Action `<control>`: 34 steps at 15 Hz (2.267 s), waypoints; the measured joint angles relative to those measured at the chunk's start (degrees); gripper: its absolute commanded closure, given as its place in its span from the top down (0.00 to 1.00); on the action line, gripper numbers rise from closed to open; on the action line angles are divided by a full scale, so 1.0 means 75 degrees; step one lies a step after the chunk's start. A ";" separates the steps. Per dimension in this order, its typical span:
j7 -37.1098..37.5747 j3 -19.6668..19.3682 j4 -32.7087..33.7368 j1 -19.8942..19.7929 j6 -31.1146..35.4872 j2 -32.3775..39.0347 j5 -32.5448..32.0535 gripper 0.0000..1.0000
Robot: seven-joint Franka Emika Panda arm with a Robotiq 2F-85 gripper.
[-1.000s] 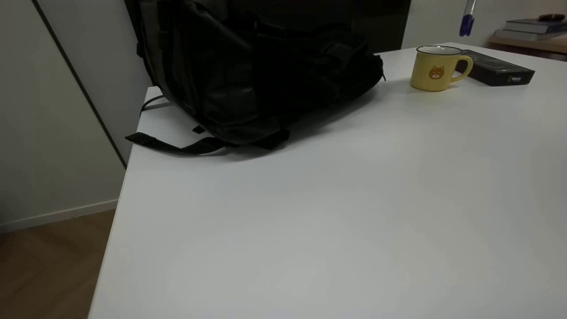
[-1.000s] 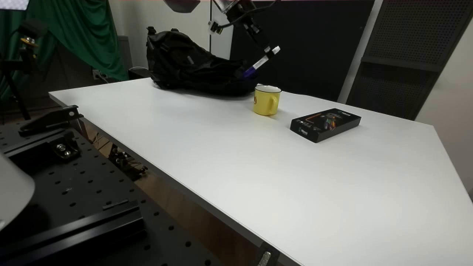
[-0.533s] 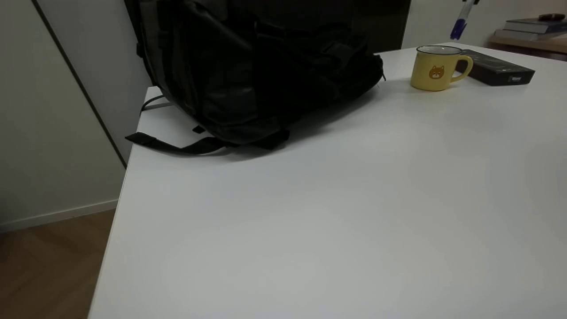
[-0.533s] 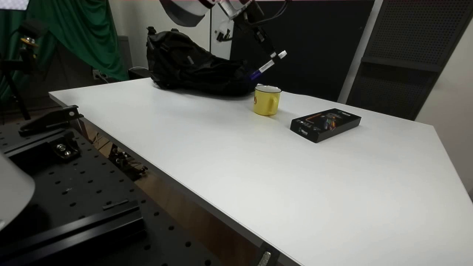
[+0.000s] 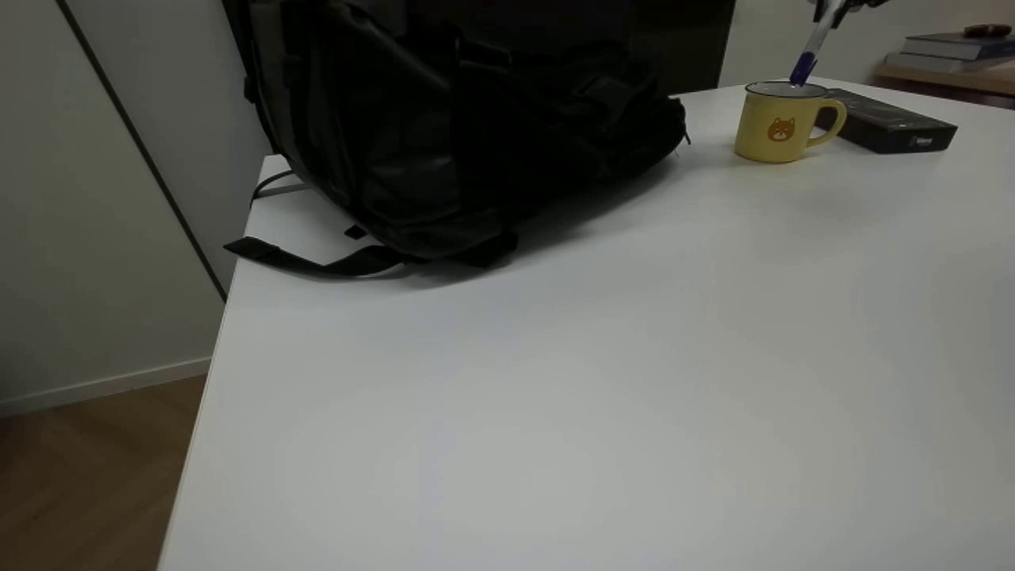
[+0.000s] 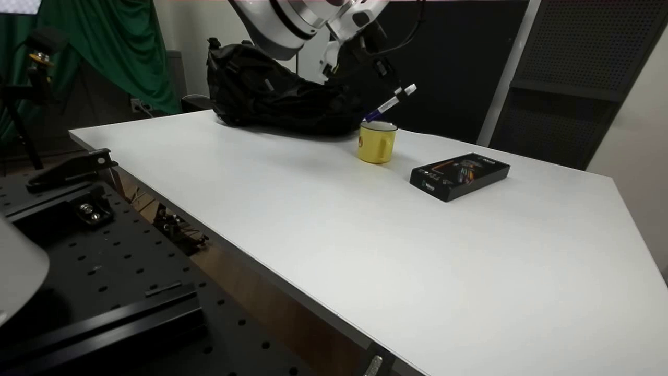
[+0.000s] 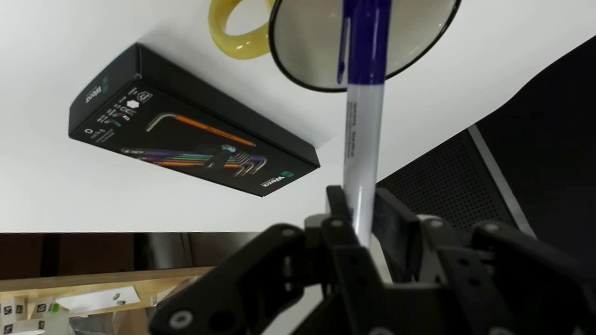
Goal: Put the marker in the yellow cup
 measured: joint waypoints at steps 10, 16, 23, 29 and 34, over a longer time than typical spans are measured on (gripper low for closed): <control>-0.0530 0.0287 0.1269 -0.0405 -0.0145 0.1227 0.0877 0.53; -0.0565 0.0284 0.1531 -0.0404 -0.0548 0.1326 0.0965 0.93; -0.1313 0.0595 0.1703 -0.0607 -0.1531 0.0606 0.0731 1.00; -0.3569 0.2142 0.1268 -0.1769 -0.1533 -0.1273 0.0007 1.00; -0.5579 0.4190 0.0493 -0.3480 -0.1761 -0.2897 -0.0229 1.00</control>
